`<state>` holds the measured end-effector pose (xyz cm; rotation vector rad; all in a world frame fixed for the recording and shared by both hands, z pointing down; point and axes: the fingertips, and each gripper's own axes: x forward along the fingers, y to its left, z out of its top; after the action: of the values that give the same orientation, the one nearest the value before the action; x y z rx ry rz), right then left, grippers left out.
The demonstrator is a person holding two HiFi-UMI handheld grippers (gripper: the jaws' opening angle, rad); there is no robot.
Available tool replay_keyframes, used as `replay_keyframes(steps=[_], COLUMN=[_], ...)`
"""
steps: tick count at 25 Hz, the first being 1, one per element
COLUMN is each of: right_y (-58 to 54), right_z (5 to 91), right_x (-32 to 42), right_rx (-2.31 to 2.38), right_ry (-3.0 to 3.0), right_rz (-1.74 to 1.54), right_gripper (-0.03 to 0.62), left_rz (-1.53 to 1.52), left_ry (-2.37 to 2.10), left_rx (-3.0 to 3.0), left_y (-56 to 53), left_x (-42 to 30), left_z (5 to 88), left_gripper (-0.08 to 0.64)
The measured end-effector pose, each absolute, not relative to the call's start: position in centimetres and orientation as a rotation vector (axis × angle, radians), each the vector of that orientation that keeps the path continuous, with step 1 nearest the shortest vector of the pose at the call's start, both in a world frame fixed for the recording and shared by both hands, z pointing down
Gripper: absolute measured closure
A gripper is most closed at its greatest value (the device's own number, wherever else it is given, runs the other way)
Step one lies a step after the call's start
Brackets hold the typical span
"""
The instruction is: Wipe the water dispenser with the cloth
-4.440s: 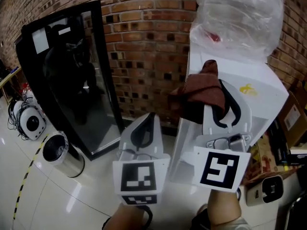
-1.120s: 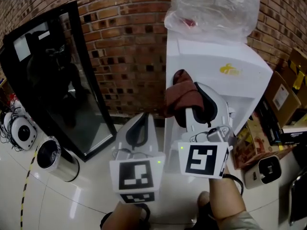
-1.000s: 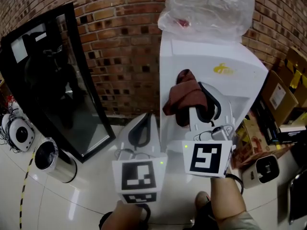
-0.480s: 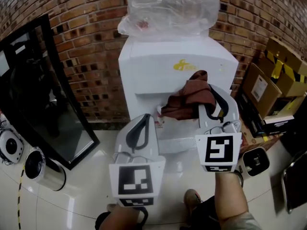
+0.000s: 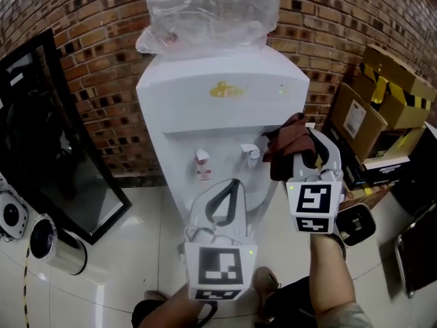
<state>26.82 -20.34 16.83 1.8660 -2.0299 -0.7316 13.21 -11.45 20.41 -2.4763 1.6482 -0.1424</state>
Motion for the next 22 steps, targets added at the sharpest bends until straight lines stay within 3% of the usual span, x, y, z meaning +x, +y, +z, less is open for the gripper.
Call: replay_keyframes(steps=[5, 13, 22], right_y=[-21.2, -20.3, -13.4], right_z=[20.3, 20.1, 17.9], right_x=[27.9, 27.4, 15.2], right_rx=[1.799, 1.832, 1.63], right_ry=[-2.028, -2.163, -2.549], right_rz=[-0.659, -0.645, -0.786], right_gripper=[0.509, 0.508, 0.509], left_rz=[-0.222, -0.222, -0.219], left_ry=[1.638, 1.763, 2.032], left_rx=[-2.531, -2.469, -2.325], left_y=[-11.9, -11.8, -13.0], left_x=[13.9, 8.0, -1.4], left_z=[23.5, 27.0, 29.2], left_gripper=[0.56, 0.56, 0.56])
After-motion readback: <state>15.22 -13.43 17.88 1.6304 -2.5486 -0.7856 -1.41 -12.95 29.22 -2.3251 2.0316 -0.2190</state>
